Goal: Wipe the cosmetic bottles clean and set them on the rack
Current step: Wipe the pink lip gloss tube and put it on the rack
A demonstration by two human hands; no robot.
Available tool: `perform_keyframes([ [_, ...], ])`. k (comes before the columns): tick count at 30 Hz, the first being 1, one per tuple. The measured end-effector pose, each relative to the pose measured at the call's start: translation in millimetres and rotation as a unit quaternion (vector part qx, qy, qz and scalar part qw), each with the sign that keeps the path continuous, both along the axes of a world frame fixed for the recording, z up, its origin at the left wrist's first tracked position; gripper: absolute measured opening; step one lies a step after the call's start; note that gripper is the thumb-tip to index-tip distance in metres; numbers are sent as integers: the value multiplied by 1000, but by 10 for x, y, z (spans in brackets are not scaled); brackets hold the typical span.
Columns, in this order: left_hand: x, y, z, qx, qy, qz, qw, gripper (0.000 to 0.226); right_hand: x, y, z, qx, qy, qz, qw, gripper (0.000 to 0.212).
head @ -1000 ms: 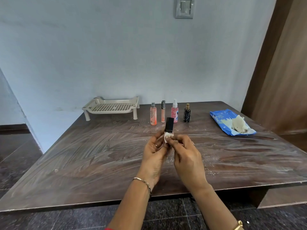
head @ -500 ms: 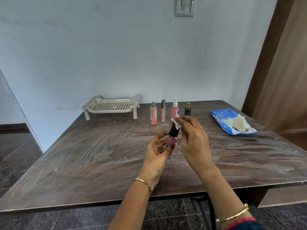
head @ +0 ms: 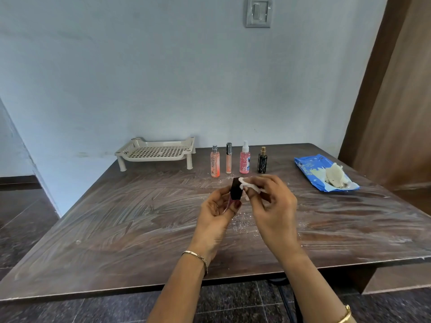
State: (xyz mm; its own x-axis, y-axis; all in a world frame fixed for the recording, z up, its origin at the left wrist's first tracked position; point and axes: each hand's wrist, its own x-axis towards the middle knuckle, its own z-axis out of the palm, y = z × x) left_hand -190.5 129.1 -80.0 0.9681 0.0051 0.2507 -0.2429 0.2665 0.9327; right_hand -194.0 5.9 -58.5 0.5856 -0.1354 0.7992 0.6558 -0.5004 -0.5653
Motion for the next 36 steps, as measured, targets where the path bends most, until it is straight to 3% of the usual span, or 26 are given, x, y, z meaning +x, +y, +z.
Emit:
perform_keyframes([
  [3, -5, 40, 14, 9, -4, 6, 1000, 38, 15, 3, -31, 213, 92, 68, 970, 18],
  [5, -5, 74, 16, 20, -5, 6, 1000, 40, 4, -3, -1, 274, 109, 76, 953, 16],
  [12, -25, 52, 73, -14, -2, -19, 1000, 34, -50, 198, 60, 144, 98, 103, 979, 29],
  [16, -34, 51, 111, -35, -3, -21, 999, 34, 6, 250, -95, 140, 130, 58, 980, 23],
  [23, 66, 194, 248, -84, 32, 28, 996, 26, -14, 256, -274, -13, 161, 27, 987, 22],
  [29, 257, 444, 375, -34, 36, 54, 997, 30, 56, 318, -161, 106, 221, 46, 968, 13],
  [36, 703, 1062, 789, 68, 19, 111, 991, 27, 456, 446, 332, 161, 304, 163, 925, 12],
])
